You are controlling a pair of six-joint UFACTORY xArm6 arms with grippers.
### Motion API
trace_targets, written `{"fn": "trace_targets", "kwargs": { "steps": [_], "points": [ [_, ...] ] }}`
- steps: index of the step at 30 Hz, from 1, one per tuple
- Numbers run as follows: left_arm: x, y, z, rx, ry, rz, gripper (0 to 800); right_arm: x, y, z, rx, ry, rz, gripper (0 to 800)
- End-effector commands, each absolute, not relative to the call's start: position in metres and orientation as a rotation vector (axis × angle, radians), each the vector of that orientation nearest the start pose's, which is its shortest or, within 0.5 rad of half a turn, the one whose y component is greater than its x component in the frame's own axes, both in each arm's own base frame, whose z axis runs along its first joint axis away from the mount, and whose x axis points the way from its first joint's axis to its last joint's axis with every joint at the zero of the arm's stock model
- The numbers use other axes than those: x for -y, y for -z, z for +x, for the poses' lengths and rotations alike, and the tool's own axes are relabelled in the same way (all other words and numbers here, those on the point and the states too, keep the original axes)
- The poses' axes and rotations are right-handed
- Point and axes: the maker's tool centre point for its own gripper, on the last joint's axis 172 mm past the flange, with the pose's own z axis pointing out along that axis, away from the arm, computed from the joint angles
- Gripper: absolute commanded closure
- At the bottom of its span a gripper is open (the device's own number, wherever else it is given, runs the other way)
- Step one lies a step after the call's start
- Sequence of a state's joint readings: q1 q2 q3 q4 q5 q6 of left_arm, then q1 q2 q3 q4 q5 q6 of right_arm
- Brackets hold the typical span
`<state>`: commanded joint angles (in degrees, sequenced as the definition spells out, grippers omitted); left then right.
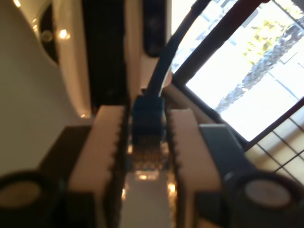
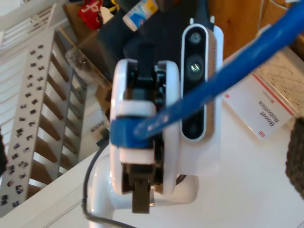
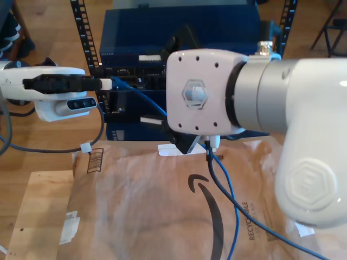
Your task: Grab the cable and plug it in
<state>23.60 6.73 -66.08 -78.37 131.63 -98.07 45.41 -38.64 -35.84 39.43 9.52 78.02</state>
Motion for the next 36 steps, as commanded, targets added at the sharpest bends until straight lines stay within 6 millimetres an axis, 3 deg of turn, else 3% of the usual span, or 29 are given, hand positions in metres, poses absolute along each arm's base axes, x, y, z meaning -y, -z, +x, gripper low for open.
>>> {"fn": "trace_targets", "kwargs": {
  "steps": [10,15,20,36],
  "points": [
    [0.112,-0.451,0.360,-1.432,2.105,0.977,793,-0.352,-0.455,0.344,-1.056,0.074,-1.659,104],
    [0.112,-0.455,0.351,-1.403,2.149,0.995,791,-0.351,-0.461,0.347,-1.029,0.121,-1.648,148],
    [0.113,-0.455,0.349,-1.411,2.167,0.994,787,-0.375,-0.457,0.332,-0.959,0.132,-1.682,162],
    [0.112,-0.454,0.344,-1.398,2.193,0.981,787,-0.372,-0.458,0.336,-0.956,0.168,-1.658,232]
  ]
}}
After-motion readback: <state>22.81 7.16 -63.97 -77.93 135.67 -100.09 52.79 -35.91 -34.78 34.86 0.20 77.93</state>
